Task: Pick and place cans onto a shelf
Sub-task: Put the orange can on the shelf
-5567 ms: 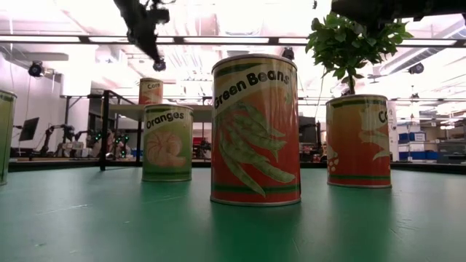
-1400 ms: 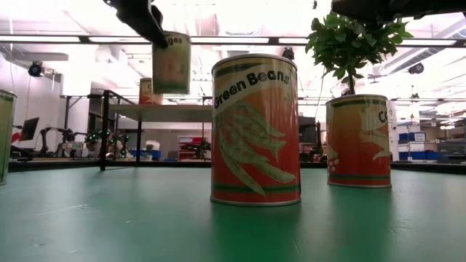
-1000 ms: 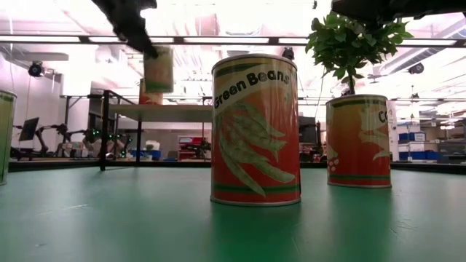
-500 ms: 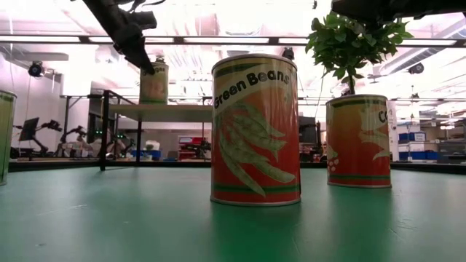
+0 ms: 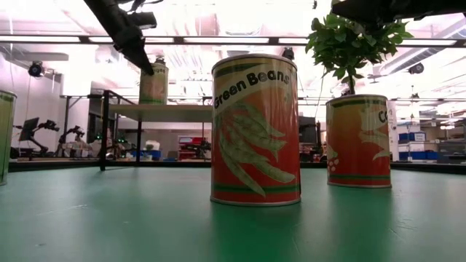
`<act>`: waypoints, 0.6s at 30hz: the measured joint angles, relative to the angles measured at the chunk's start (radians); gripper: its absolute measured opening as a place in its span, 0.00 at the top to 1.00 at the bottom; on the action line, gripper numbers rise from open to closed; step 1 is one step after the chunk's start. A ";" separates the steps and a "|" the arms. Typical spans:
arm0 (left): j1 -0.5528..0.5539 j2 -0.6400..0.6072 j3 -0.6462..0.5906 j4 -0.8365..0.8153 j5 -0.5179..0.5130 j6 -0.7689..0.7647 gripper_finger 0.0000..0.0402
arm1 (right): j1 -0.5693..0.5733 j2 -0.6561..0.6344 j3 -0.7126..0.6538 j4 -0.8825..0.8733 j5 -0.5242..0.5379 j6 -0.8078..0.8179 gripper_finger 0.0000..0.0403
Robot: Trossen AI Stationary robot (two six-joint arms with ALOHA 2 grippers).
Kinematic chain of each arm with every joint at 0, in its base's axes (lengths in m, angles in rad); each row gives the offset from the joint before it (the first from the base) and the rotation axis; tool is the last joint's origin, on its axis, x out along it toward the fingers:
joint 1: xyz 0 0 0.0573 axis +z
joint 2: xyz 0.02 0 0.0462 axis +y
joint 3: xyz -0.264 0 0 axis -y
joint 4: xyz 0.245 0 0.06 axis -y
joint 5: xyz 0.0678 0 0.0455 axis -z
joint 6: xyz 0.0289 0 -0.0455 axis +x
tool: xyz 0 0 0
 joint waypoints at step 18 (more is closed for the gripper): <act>0.000 0.027 0.152 -0.021 0.002 -0.075 0.47 | 0.000 0.000 0.000 0.001 0.000 0.001 0.96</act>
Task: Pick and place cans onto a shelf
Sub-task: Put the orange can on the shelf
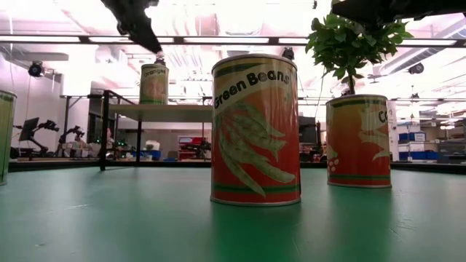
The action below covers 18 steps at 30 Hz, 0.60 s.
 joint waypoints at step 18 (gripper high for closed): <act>-0.001 0.097 -0.038 -0.045 -0.172 0.018 0.94 | 0.000 0.000 0.000 -0.002 0.000 -0.001 0.96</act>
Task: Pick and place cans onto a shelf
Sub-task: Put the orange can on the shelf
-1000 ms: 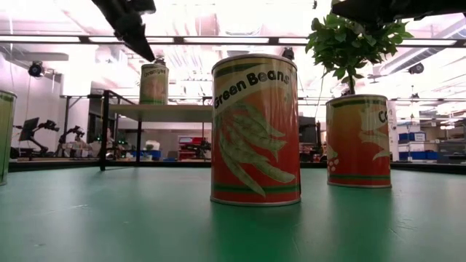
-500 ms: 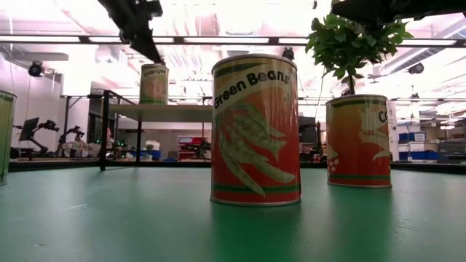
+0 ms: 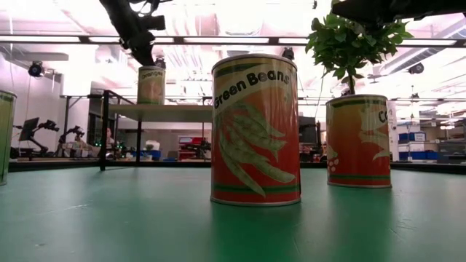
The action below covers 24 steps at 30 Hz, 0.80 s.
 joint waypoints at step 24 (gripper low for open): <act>0.014 -0.006 -0.005 -0.020 -0.166 0.027 1.00 | 0.000 0.000 0.000 -0.001 0.000 0.004 0.96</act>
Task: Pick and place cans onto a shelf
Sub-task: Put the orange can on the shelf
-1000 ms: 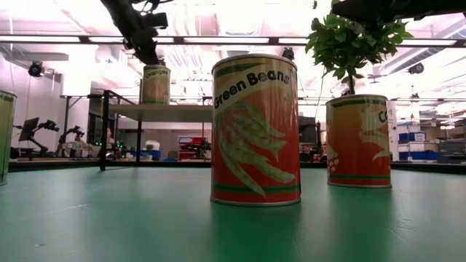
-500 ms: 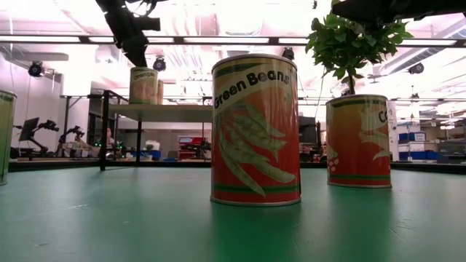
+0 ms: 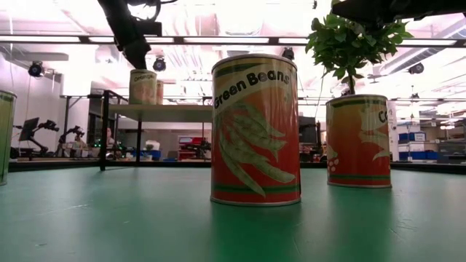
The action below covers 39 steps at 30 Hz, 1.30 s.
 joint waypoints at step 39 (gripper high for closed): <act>0.000 0.005 -0.002 0.031 -0.016 -0.062 1.00 | 0.000 0.000 0.000 0.000 0.000 -0.004 0.96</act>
